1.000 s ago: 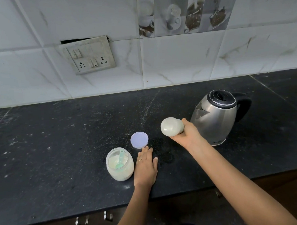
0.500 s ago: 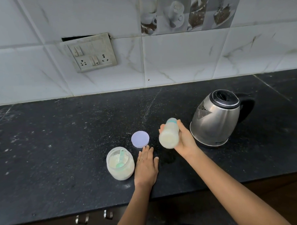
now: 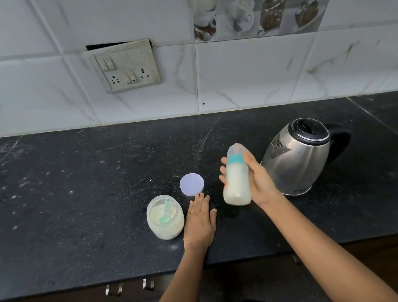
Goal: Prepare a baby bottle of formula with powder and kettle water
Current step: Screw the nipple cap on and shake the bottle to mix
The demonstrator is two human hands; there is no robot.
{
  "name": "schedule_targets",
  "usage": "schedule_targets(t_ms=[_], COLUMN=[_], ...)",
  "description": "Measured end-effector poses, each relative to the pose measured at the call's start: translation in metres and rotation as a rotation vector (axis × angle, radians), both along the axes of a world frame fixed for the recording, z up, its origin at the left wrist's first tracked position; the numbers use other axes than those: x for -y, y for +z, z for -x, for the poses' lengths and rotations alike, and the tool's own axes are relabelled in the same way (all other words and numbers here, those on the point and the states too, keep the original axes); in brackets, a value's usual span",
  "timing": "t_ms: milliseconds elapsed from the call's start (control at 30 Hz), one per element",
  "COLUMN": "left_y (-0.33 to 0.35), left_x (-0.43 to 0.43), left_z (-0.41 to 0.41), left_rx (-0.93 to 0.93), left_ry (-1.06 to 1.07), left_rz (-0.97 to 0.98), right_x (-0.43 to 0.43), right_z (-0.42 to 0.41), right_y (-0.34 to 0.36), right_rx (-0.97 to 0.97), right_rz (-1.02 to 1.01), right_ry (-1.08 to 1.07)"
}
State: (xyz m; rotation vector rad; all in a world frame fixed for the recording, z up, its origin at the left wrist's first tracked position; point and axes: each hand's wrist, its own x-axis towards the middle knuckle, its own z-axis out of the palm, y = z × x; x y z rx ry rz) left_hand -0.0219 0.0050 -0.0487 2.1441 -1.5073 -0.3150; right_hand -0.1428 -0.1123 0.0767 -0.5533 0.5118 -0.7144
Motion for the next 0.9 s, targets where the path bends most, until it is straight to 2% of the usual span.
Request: schedule_targets(t_ms=[67,167,200,333,367,433,467,600,633,700,733,767,867,900], left_y=[0.000,0.000,0.000,0.001,0.001,0.000,-0.001,0.000,0.000,0.001,0.001,0.001,0.002,0.003], left_x=[0.000,-0.001,0.000,0.000,0.000,-0.001,-0.001,0.000,0.000,-0.001,-0.001,-0.001,0.000,0.000], left_z=[0.000,-0.001,0.000,-0.001,-0.001,-0.001,-0.001,-0.001,-0.002,-0.001,-0.001,-0.001,-0.002,-0.002], left_rx=[0.003,-0.003,-0.008,-0.004,-0.009,-0.018,-0.017,-0.012,-0.012,-0.005,-0.003,-0.004,-0.022,-0.022], left_ry=[0.000,-0.002,-0.001,-0.007,-0.006,-0.001,-0.001,0.003,0.002,-0.002,-0.002,-0.001,0.004,0.001], left_rz=[-0.004,-0.004,-0.001,-0.004,-0.004,0.000,-0.001,-0.012,-0.012,-0.018,-0.019,-0.016,-0.012,-0.017], right_x=[0.000,-0.006,-0.007,0.003,0.002,-0.004,-0.006,-0.004,-0.007,-0.014,-0.017,-0.017,-0.013,-0.014], right_z=[-0.003,0.003,0.005,0.006,0.008,0.016,0.018,0.015,0.015,0.018,0.019,0.016,0.010,0.010], right_y=[0.002,0.002,0.003,0.004,0.004,0.004,0.005,0.004,0.004,0.002,0.001,0.002,-0.004,-0.007], right_rx=[0.006,-0.061,-0.053,0.023,0.016,-0.041,-0.055,0.029,0.027,-0.048,-0.095,-0.081,-0.001,0.009], right_rz=[-0.082,0.090,0.139,-0.066,-0.066,0.064,0.117,-0.017,-0.021,0.096,0.148,0.152,-0.024,-0.053], right_ry=[-0.140,0.104,0.125,-0.152,-0.114,0.074,0.086,-0.197,-0.168,0.029,0.053,0.017,-0.273,-0.269])
